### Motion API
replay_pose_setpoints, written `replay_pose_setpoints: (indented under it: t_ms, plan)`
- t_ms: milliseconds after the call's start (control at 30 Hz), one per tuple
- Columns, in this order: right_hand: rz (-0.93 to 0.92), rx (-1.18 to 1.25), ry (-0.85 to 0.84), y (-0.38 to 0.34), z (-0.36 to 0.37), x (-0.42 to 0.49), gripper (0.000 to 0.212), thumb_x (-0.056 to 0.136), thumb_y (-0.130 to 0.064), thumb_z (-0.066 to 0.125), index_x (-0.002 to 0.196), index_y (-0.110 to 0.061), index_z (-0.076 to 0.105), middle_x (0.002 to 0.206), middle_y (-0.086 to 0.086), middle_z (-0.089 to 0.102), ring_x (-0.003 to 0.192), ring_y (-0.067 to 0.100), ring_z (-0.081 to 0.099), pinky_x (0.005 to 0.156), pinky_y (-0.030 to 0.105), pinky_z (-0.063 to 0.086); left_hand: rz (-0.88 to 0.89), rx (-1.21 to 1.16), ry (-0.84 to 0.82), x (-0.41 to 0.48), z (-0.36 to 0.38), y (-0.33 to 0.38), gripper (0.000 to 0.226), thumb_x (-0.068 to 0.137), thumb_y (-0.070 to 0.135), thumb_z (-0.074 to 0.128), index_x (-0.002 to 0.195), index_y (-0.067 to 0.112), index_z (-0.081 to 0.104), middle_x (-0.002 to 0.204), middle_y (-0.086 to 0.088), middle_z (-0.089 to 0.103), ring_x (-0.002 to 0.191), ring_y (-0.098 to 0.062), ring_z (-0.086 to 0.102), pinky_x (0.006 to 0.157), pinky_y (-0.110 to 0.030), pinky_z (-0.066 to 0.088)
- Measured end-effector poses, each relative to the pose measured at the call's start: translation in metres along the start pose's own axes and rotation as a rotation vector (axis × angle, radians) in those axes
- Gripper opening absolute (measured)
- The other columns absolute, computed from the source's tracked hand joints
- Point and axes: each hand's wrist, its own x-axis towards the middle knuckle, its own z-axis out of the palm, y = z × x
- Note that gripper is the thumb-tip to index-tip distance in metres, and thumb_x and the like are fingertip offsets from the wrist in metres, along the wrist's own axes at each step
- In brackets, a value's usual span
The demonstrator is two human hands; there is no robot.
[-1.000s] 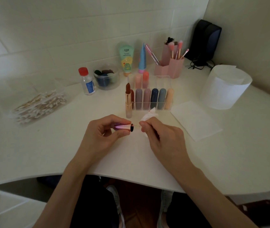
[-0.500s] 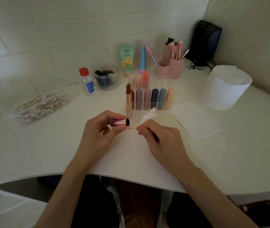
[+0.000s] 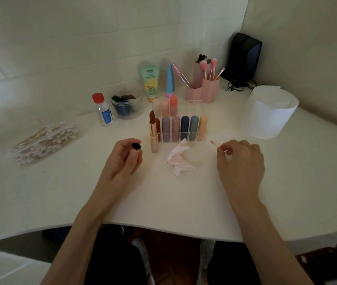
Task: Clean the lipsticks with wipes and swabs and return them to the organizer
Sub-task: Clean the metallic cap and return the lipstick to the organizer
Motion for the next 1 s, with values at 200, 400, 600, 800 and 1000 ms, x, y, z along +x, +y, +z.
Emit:
replay_pose_setpoints:
  t_ms: [200,400,600,800,1000]
  plan:
    - [0.085,0.000,-0.083,0.005,0.000,0.000,0.012,0.093,-0.021,0.073,0.100,-0.012,0.076,0.089,0.008,0.070,0.086,0.022,0.043,0.075,0.038,0.040,-0.037,0.152,0.117,0.003,0.004,-0.001,0.036,0.093,0.021,0.071,0.125,0.027,0.055,0.073,0.002,0.043,0.070,-0.021,0.042,0.072,-0.033,0.043]
    - [-0.032,0.004,0.000,-0.006,0.001,-0.001,0.018,0.088,-0.023,0.078,0.102,-0.012,0.076,0.095,0.008,0.070,0.096,0.033,0.054,0.082,0.043,0.045,-0.056,0.252,0.270,0.018,0.002,-0.001,0.035,0.091,0.024,0.073,0.124,0.026,0.061,0.058,0.013,0.043,0.057,-0.006,0.039,0.063,-0.014,0.041]
    - [-0.152,0.110,0.013,-0.032,0.003,0.001,0.014,0.086,-0.018,0.079,0.099,-0.013,0.076,0.090,0.004,0.070,0.094,0.029,0.055,0.081,0.040,0.046,-0.027,0.289,0.231,0.047,0.013,0.008,0.030,0.089,0.031,0.075,0.118,0.027,0.069,0.063,0.001,0.046,0.056,-0.007,0.037,0.061,-0.011,0.038]
    - [-0.245,0.146,0.007,-0.042,0.009,0.003,0.012,0.086,-0.020,0.078,0.097,-0.014,0.075,0.085,0.002,0.067,0.087,0.026,0.053,0.075,0.040,0.049,-0.059,0.337,0.247,0.063,0.021,0.007,0.020,0.085,0.037,0.077,0.102,0.028,0.070,0.065,0.002,0.057,0.055,-0.002,0.045,0.058,-0.009,0.040]
    - [-0.417,0.397,-0.106,-0.069,0.015,0.007,0.028,0.093,-0.046,0.069,0.098,-0.018,0.073,0.091,-0.005,0.068,0.086,0.011,0.058,0.081,0.031,0.052,-0.059,-0.217,0.289,0.051,0.022,0.009,0.028,0.086,0.041,0.077,0.107,0.022,0.078,0.064,-0.005,0.046,0.062,-0.018,0.034,0.060,-0.028,0.034]
